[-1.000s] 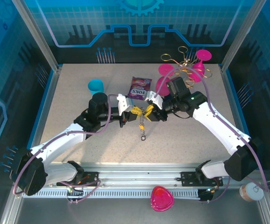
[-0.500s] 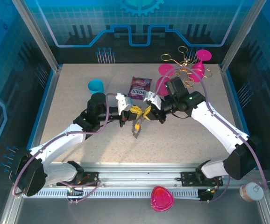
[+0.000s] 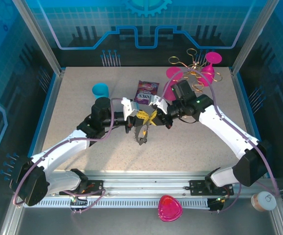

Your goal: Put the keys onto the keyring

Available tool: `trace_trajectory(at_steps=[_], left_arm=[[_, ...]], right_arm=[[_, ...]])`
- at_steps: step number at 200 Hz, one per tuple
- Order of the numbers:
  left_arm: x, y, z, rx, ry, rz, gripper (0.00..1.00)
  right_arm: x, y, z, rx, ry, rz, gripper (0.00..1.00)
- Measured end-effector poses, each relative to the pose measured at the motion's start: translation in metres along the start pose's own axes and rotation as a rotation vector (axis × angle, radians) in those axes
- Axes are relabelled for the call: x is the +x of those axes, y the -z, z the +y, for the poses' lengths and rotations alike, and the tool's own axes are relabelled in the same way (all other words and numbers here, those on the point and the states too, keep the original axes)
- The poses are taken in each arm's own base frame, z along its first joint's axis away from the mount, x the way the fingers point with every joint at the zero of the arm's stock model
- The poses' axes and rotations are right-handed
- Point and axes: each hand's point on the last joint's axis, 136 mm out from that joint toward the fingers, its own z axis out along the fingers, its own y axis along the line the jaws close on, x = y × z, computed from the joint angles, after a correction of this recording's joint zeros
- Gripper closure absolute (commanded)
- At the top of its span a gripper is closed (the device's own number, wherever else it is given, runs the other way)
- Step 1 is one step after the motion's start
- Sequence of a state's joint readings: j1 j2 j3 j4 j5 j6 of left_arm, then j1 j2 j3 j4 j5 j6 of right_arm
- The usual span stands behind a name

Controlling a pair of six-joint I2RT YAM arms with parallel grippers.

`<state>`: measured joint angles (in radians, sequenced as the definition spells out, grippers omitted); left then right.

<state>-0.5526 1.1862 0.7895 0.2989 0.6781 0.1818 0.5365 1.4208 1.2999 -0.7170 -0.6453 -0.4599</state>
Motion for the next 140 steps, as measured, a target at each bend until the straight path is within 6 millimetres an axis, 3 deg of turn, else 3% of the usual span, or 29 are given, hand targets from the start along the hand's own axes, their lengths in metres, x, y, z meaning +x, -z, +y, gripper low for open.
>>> trace_trajectory(at_steps=[140], left_arm=[[0.000,0.000,-0.005,0.028,-0.005,-0.001,1.00]], right_arm=[[0.003,-0.002,0.018,-0.113,0.027,0.038,1.00]])
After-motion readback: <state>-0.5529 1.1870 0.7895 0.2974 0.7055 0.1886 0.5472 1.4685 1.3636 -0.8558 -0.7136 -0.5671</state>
